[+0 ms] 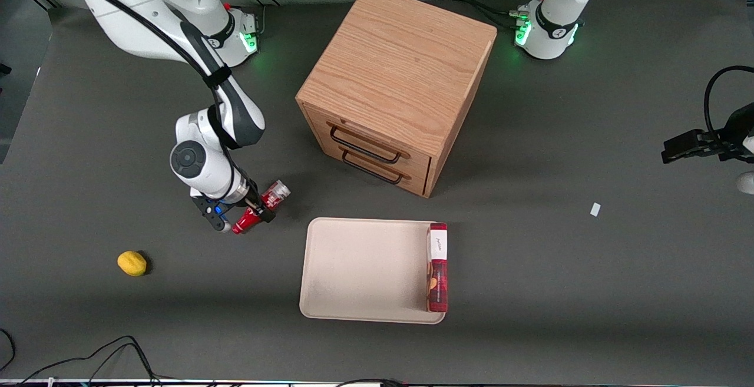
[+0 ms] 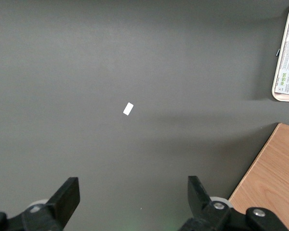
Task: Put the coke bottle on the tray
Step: 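Close the right gripper around the bottle's body and lift it, then carry the held bottle over the cream tray with the right gripper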
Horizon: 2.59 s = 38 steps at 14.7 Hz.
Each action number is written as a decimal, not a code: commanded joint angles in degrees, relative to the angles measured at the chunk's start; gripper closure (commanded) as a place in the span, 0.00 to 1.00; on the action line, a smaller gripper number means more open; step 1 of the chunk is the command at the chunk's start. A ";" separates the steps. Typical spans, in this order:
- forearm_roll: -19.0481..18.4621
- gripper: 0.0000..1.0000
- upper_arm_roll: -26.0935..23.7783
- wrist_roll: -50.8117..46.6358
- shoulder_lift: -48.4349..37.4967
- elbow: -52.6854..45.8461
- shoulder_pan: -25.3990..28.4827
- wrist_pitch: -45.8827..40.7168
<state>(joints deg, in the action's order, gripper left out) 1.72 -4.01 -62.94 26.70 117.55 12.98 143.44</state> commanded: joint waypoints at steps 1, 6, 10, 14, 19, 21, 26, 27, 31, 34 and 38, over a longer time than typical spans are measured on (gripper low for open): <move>0.83 0.00 0.23 -1.05 2.47 -0.66 0.47 1.84; 0.48 0.14 0.23 -0.96 3.09 -0.75 0.38 2.01; 0.39 0.58 0.23 -0.61 3.09 -0.75 0.03 2.01; 0.39 1.00 0.23 -0.34 3.00 -0.75 -0.23 1.93; 0.39 1.00 0.23 -0.34 2.92 -1.19 -0.23 1.75; 0.39 1.00 0.23 0.18 1.96 -2.41 -0.06 1.05; 0.13 1.00 0.23 6.49 -0.07 -10.48 -0.23 -9.90; 0.22 1.00 0.23 7.90 -0.16 -13.72 -0.32 -13.85; 0.22 1.00 -0.04 9.23 2.12 -31.47 0.20 -30.99; 0.39 1.00 -0.12 17.12 4.23 -41.33 -0.23 -38.75; 0.31 1.00 -6.42 27.33 10.02 -52.23 -1.46 -41.58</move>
<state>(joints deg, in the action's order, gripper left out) 1.70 -6.16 -39.89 30.63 74.52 12.25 104.15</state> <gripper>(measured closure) 0.458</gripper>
